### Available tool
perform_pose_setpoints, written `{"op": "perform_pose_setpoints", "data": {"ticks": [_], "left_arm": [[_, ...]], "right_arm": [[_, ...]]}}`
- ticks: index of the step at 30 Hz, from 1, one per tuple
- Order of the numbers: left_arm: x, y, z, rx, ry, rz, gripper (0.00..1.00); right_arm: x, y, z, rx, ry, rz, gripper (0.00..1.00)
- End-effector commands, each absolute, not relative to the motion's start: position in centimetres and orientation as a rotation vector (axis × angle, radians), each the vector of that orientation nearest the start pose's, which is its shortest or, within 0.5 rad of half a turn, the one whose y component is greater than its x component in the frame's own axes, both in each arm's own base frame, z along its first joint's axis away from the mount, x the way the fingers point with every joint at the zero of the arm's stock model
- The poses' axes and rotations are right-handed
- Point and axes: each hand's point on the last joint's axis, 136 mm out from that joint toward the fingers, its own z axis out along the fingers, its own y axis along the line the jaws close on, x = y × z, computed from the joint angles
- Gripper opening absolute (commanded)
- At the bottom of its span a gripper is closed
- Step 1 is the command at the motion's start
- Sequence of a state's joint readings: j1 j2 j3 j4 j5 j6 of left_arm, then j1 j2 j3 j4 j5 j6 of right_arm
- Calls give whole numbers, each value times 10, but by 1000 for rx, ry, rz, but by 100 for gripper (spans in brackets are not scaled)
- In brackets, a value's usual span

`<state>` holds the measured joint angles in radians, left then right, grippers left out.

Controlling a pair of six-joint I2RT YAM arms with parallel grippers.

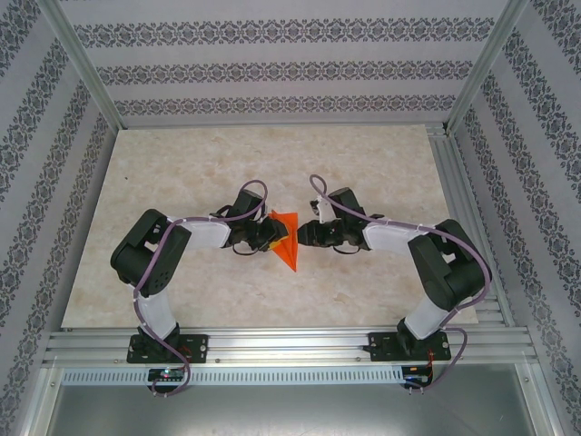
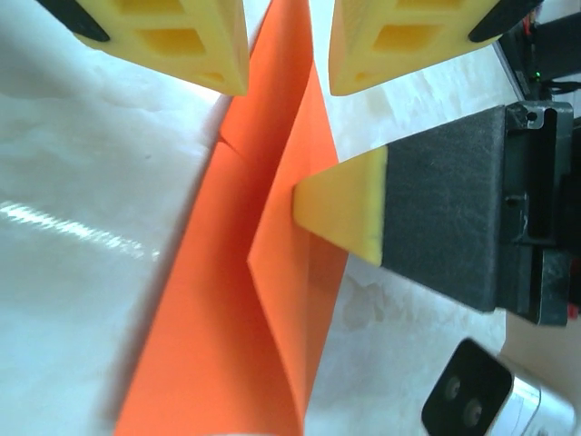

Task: Fold a paper plane with a square sheet of paper (fold left side to right side)
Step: Fourth fold the wing at the center of the table.

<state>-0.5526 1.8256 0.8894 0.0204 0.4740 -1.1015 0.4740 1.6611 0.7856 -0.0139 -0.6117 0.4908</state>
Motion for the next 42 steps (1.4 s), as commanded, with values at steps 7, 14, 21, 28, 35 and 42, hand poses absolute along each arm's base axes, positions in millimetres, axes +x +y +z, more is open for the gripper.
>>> {"op": "perform_pose_setpoints", "data": {"ticks": [7, 14, 21, 28, 35, 42], "left_arm": [[307, -279, 8, -561, 2828, -1050, 37], [307, -279, 9, -561, 2826, -1049, 37], [307, -280, 10, -558, 2828, -1049, 37], [307, -279, 9, -555, 2832, -1046, 37], [307, -279, 8, -554, 2834, -1042, 37], [306, -278, 7, -556, 2838, -1038, 37]], "right_arm": [[327, 281, 70, -209, 2552, 1273, 29], [329, 287, 58, -192, 2575, 1298, 29], [325, 292, 50, -206, 2595, 1315, 27], [325, 298, 46, -216, 2601, 1325, 27], [325, 300, 42, -221, 2618, 1313, 11], [327, 292, 35, -230, 2653, 1228, 2]]}}
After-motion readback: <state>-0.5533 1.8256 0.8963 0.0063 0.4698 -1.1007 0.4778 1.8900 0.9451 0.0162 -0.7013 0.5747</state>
